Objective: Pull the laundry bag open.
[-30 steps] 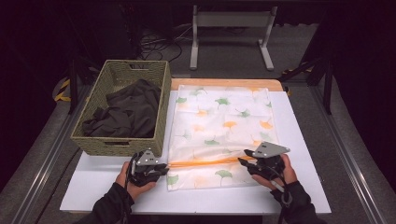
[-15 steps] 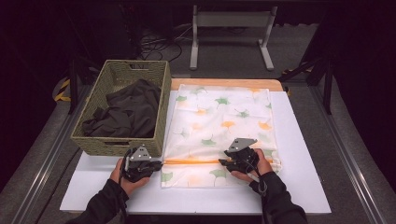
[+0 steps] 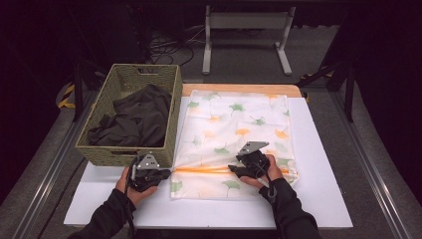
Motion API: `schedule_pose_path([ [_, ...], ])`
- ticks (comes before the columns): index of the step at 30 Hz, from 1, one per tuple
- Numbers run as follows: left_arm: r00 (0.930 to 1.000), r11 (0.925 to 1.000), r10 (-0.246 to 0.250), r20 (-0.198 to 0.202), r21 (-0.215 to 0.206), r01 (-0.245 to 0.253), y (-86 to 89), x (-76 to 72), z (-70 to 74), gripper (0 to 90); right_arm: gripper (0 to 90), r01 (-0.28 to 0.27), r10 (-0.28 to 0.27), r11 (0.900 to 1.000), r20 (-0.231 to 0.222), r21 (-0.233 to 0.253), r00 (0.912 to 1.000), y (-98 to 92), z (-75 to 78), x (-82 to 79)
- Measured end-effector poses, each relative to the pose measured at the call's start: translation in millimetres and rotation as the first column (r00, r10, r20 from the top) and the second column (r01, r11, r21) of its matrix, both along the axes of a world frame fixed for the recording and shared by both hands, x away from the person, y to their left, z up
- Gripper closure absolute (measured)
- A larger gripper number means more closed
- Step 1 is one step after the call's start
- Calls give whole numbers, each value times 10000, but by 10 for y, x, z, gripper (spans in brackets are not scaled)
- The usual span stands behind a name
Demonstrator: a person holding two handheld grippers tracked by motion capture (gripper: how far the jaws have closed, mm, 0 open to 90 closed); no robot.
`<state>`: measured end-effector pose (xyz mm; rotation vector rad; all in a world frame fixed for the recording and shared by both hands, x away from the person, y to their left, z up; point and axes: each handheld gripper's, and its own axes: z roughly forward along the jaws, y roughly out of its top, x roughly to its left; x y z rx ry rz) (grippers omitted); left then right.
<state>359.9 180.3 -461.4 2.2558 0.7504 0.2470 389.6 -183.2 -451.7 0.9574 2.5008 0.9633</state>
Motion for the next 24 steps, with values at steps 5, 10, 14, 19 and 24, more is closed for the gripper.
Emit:
schedule_pose_path([
  [5,9989,9996,-185,422,-227,194,69,-59,62,814,815,484,-484,9988,-8,18,9988,-14,16,60],
  [10,9961,9986,-261,841,-436,299,191,-115,177,654,881,608,-607,9981,362,-23,9975,-9,90,56],
  [14,9911,9969,-392,1275,-629,476,232,-147,304,507,885,730,-752,9971,1164,232,9904,-28,265,8],
  [19,9841,9959,-369,1739,-746,506,281,-194,447,372,887,677,-762,9965,1953,498,9778,0,503,-58],
  [24,9792,9949,63,2029,-998,143,364,-208,600,213,888,664,-815,9953,2391,705,9676,13,692,-64],
])
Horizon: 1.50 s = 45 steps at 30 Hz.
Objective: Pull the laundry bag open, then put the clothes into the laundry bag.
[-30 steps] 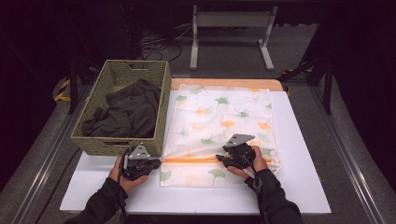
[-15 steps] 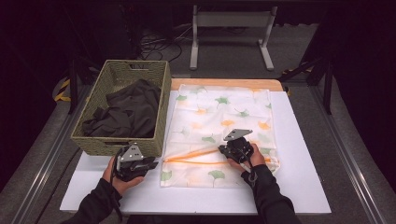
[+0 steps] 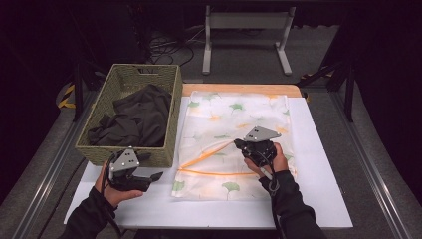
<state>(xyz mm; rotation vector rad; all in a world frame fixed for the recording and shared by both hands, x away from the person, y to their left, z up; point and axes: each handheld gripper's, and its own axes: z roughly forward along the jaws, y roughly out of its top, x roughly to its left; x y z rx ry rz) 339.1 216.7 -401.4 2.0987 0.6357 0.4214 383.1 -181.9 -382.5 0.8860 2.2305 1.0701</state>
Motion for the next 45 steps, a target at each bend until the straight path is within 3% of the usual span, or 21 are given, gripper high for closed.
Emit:
schedule_pose_path([
  [3,9996,9998,161,221,-85,-160,89,4,131,165,888,9,-10,10000,227,26,9997,18,97,6],
  [7,9973,9977,458,576,-526,-428,242,-5,374,124,888,-68,64,9999,503,76,9987,62,204,-14],
  [12,9921,9967,770,994,183,-791,373,220,628,78,888,-193,197,9998,505,-81,9985,122,255,-12],
  [17,9948,9929,932,418,706,-959,400,669,736,47,888,-232,240,9996,492,-169,9985,149,250,-22],
  [18,9953,9930,937,245,702,-952,392,769,733,47,888,-251,259,9995,472,-173,9985,149,245,-15],
  [21,9906,9838,1337,-289,1246,-1291,314,1154,664,43,888,-294,302,9993,364,-221,9989,158,224,15],
  [22,9906,9838,1337,-289,1246,-1291,314,1154,664,42,888,-294,302,9993,364,-221,9989,158,224,15],
  [24,9876,9810,1452,-599,1386,-1359,281,1344,608,44,887,-332,337,9993,295,-162,9990,156,208,34],
  [28,9722,9693,1797,-1498,1954,-1491,199,1701,401,31,888,-338,339,9994,104,-107,9994,155,155,83],
  [29,9688,9609,1890,-1602,2337,-1488,168,1769,332,31,888,-354,355,9993,78,-105,9993,151,147,92],
  [30,9656,9523,2031,-1625,2623,-1561,149,1807,291,31,888,-372,373,9993,51,-99,9993,149,140,101],
  [31,9656,9523,2031,-1625,2623,-1561,149,1807,291,22,888,-372,373,9993,51,-99,9993,149,140,101],
  [32,9582,9461,2207,-1820,2788,-1649,121,1860,232,22,888,-385,385,9992,45,-105,9992,149,137,106],
  [35,9455,9370,2407,-2192,3064,-1675,96,1960,162,1,888,-463,463,9989,-23,-88,9989,154,126,113],
  [36,9395,9360,2404,-2440,3145,-1579,88,1986,133,1,888,-487,487,9988,-27,-93,9988,156,124,111],
  [38,9255,9266,2592,-2761,3414,-1576,77,2015,74,1,888,-501,501,9987,-2,-127,9987,168,109,101],
  [39,9172,9290,2564,-3050,3396,-1468,78,2025,48,1,888,-534,534,9985,-43,-136,9986,170,98,99],
  [40,9013,9285,2484,-3548,3522,-1173,77,2046,2,1,888,-555,554,9984,-76,-141,9984,173,87,99],
  [41,8930,9300,2399,-3808,3540,-989,74,2053,-23,1,888,-576,574,9982,-124,-175,9983,177,68,99],
  [42,8723,9315,2237,-4347,3588,-600,55,2061,-74,1,888,-580,577,9981,-141,-199,9982,177,57,101],
  [45,8647,9163,2110,-4559,4002,-125,4,2065,-117,1,888,-624,620,9979,-238,-162,9978,178,23,103],
])
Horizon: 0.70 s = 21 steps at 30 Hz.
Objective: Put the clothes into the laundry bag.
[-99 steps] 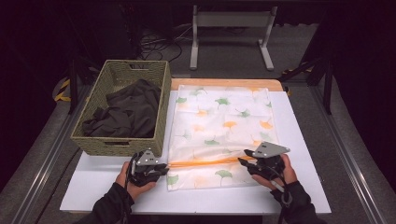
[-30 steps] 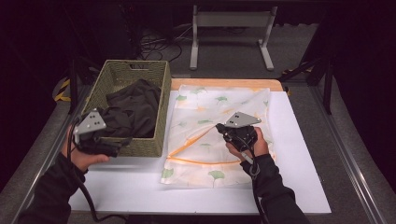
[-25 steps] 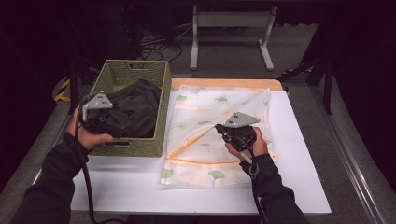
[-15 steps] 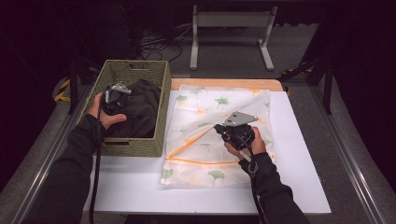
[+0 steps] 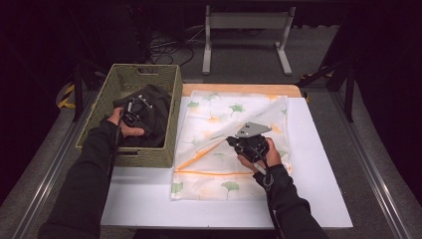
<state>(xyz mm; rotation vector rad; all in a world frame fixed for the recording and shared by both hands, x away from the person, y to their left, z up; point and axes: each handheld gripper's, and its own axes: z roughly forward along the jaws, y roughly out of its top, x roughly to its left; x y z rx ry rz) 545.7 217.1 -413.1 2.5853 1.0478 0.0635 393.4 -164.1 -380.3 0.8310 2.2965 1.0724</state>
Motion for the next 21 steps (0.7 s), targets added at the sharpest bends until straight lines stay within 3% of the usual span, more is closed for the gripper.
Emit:
schedule_pose_path([
  [3,10000,9997,28,-11,246,-28,-14,20,-13,6,888,-30,30,10000,2,4,10000,1,-4,-6],
  [6,9997,9913,-109,228,1312,78,-99,30,-28,51,888,-46,46,10000,-38,15,10000,-2,-10,-9],
  [7,9995,9889,-123,288,1484,79,-113,29,-22,75,888,-35,35,10000,-51,9,10000,-1,-15,-8],
  [14,9967,9864,-204,785,1642,73,-95,-9,61,405,888,-46,46,10000,-91,0,9999,7,-38,-6],
  [17,9905,9861,-228,1355,1662,0,-76,-62,121,546,888,-27,27,10000,-81,-43,10000,9,-46,-14],
  [21,9789,9876,-133,2040,1561,-191,-39,-136,205,607,888,82,-82,10000,-21,42,10000,-32,-36,-16],
])
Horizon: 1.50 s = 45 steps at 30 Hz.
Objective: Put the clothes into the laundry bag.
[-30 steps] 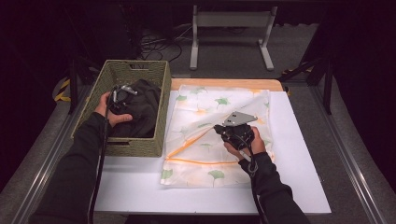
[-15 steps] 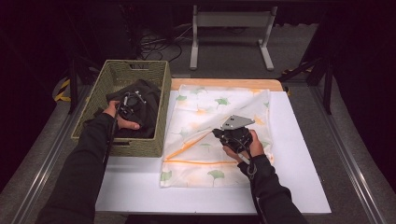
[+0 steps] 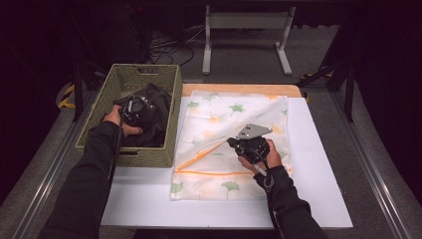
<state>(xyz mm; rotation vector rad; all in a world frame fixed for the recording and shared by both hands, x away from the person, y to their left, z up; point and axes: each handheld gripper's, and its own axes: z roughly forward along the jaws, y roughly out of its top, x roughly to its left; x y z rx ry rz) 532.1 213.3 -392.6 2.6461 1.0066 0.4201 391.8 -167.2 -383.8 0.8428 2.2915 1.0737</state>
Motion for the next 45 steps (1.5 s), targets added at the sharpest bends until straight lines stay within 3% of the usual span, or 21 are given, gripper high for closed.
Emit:
schedule_pose_path([
  [3,9967,9995,106,799,-320,-81,47,-86,110,616,889,46,-46,10000,51,37,10000,-16,11,-7],
  [6,9839,9942,317,1758,-1064,-131,160,-222,260,625,890,120,-122,9999,198,81,9997,-41,39,-18],
  [9,9749,9872,371,2194,-1592,-17,221,-322,348,628,891,181,-186,9997,303,161,9994,-49,69,-28],
  [10,9649,9801,507,2575,-1984,14,267,-413,430,630,890,181,-186,9997,320,150,9993,-47,77,-31],
  [12,9616,9751,504,2698,-2215,111,290,-457,472,630,891,193,-197,9997,347,130,9992,-43,85,-36],
  [14,9505,9687,528,3063,-2469,257,330,-552,567,630,891,198,-203,9997,400,116,9990,-35,100,-43],
  [15,9424,9601,681,3274,-2783,274,353,-615,616,630,891,219,-224,9997,414,118,9989,-31,110,-49],
  [17,9396,9575,657,3360,-2864,355,371,-649,651,632,891,244,-249,9996,472,112,9986,-29,121,-48],
  [19,9234,9461,871,3738,-3214,409,422,-732,722,633,891,283,-289,9995,506,141,9983,-25,134,-46],
  [20,9224,9380,872,3762,-3427,511,441,-757,745,633,891,293,-300,9995,528,142,9982,-24,140,-43],
  [26,8915,9123,1006,4418,-3984,945,515,-930,905,635,892,356,-365,9993,628,148,9974,-19,152,-29],
  [29,8808,8851,1187,4584,-4508,1153,549,-1008,1022,635,892,408,-421,9990,663,201,9969,-16,162,-29],
  [31,8759,8755,1107,4696,-4632,1377,565,-1051,1104,635,892,426,-439,9989,694,207,9966,-17,171,-29],
  [32,8713,8658,1105,4782,-4769,1519,553,-1109,1167,635,892,434,-448,9988,702,208,9965,-19,177,-27],
  [34,8687,8631,953,4860,-4751,1711,539,-1162,1222,635,892,454,-468,9987,735,213,9962,-22,188,-23],
  [35,8576,8707,787,5083,-4540,1891,508,-1230,1271,635,892,467,-483,9986,753,233,9960,-25,201,-18],
  [36,8506,8666,520,5232,-4470,2219,458,-1337,1312,634,892,483,-501,9985,764,250,9958,-26,216,-14],
  [37,8506,8666,520,5232,-4470,2219,458,-1337,1312,635,892,494,-515,9984,811,274,9954,-27,234,-10],
  [41,8369,8426,244,5468,-4617,2771,376,-1579,1364,635,892,514,-539,9982,858,308,9948,-42,255,-6],
  [44,8359,8170,53,5489,-4843,3129,319,-1706,1344,635,892,541,-569,9979,838,357,9949,-50,258,-1],
  [45,8359,8170,53,5489,-4843,3129,319,-1706,1344,635,892,541,-569,9979,838,357,9949,-50,258,-1],
])
